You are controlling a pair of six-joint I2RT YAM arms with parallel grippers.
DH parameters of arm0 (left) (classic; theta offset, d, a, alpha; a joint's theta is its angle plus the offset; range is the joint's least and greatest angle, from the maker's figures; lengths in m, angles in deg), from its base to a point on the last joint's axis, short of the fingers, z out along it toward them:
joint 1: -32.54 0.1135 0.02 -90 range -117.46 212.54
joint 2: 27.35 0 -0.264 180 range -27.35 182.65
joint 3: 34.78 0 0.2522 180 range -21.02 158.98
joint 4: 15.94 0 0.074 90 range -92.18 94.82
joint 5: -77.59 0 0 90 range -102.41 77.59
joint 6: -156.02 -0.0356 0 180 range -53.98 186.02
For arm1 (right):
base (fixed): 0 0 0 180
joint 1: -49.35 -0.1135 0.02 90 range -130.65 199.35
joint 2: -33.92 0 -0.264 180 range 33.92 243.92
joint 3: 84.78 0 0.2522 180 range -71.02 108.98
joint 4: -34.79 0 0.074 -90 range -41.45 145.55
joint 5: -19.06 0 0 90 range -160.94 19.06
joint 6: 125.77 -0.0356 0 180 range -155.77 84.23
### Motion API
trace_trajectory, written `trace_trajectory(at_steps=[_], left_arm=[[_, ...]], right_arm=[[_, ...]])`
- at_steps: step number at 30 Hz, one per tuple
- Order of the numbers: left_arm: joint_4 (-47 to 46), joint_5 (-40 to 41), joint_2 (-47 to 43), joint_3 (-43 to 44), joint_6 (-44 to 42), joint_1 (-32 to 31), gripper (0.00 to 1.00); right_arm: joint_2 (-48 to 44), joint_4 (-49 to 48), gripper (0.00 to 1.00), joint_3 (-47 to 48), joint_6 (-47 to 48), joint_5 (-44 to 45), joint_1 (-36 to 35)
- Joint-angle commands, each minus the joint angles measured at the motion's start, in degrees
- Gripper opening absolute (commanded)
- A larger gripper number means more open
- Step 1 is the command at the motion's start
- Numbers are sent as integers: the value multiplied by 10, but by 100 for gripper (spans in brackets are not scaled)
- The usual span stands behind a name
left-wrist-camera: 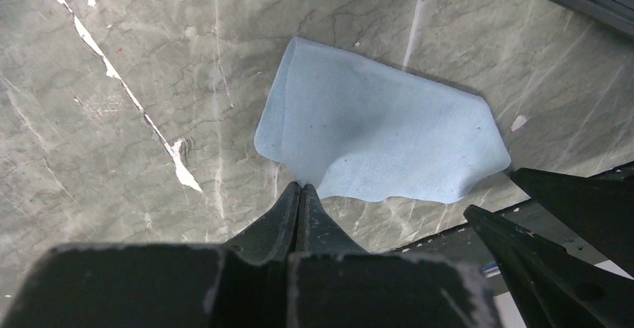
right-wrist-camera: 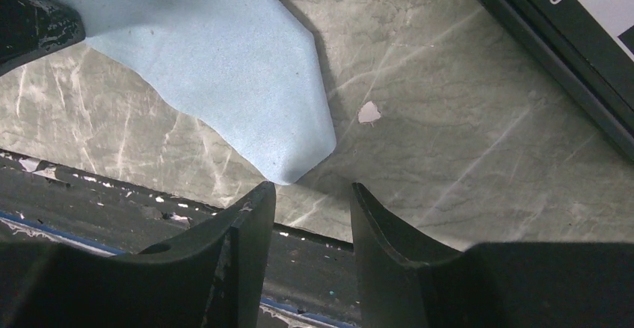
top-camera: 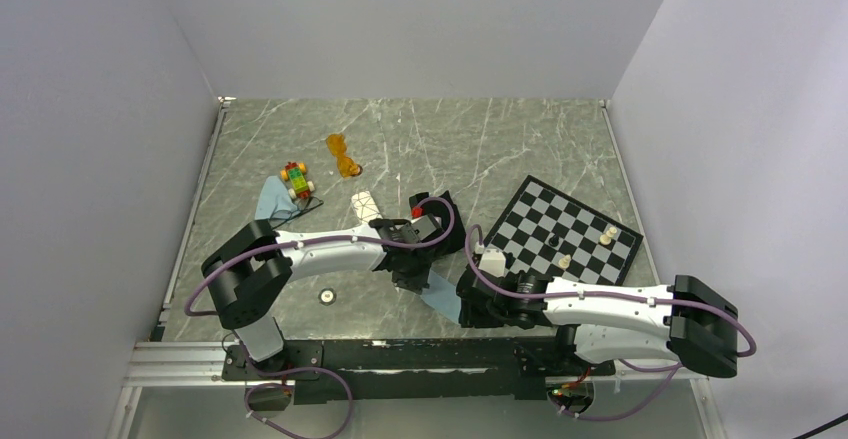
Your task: Organize the sunglasses
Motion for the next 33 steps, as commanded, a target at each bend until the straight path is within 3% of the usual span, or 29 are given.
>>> trace_trajectory(at_steps=[1, 7, 24, 33], left_arm=[[-5, 5, -20, 11, 1, -3, 0], [-39, -13, -47, -21, 13, -3, 0], [-22, -56, -171, -152, 37, -3, 0], [-79, -55, -163, -165, 69, -3, 0]], right_arm=[[-21, 18, 46, 19, 0, 4, -1], [-17, 6, 46, 30, 6, -15, -1], [22, -50, 47, 40, 33, -82, -8], [88, -4, 46, 101, 19, -19, -49]])
